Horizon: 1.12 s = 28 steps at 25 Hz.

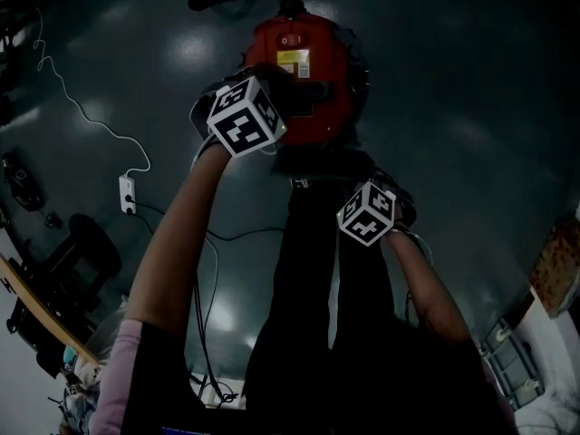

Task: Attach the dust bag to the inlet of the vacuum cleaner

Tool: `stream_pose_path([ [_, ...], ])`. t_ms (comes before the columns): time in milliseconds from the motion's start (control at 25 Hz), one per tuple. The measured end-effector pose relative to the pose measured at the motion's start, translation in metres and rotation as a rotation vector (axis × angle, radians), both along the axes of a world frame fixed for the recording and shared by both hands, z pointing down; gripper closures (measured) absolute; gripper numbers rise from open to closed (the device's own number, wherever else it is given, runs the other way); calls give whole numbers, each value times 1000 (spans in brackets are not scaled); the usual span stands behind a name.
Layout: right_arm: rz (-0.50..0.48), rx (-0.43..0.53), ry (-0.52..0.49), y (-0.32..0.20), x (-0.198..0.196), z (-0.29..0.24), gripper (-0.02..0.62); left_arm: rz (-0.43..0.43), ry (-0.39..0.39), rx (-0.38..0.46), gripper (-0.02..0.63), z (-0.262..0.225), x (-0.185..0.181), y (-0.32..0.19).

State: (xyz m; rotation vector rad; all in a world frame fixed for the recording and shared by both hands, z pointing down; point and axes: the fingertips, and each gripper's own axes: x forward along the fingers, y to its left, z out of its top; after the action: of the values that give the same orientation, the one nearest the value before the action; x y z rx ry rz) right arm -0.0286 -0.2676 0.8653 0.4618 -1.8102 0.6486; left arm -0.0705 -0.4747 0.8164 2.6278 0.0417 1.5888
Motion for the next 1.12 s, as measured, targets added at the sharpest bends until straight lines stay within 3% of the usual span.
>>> stream_pose_path([
  [240, 9, 13, 30, -1, 5, 0, 538, -5, 3, -2, 420, 0, 0, -1],
  [400, 80, 50, 81, -7, 4, 5, 537, -13, 10, 4, 419, -2, 0, 0],
  [480, 60, 119, 116, -8, 5, 5, 537, -15, 17, 7, 419, -1, 1, -1],
  [560, -23, 219, 149, -8, 2, 5, 537, -20, 23, 8, 417, -2, 0, -2],
  [640, -25, 250, 138, -7, 2, 4, 537, -29, 27, 10, 416, -3, -1, -3],
  [720, 144, 163, 78, -8, 5, 5, 537, -34, 33, 12, 414, -5, -2, -4],
  [880, 652, -125, -98, -4, 14, 19, 538, -39, 40, 11, 414, -3, -3, -4],
  [960, 751, -192, -139, -5, 15, 22, 537, -44, 40, 13, 413, -3, -5, -4],
  [1000, 707, -175, -131, -6, 13, 20, 537, -46, 40, 14, 413, -5, -6, -5],
  [1120, 424, -50, -53, -10, 11, 13, 525, -49, 39, 13, 411, -5, -6, -5],
])
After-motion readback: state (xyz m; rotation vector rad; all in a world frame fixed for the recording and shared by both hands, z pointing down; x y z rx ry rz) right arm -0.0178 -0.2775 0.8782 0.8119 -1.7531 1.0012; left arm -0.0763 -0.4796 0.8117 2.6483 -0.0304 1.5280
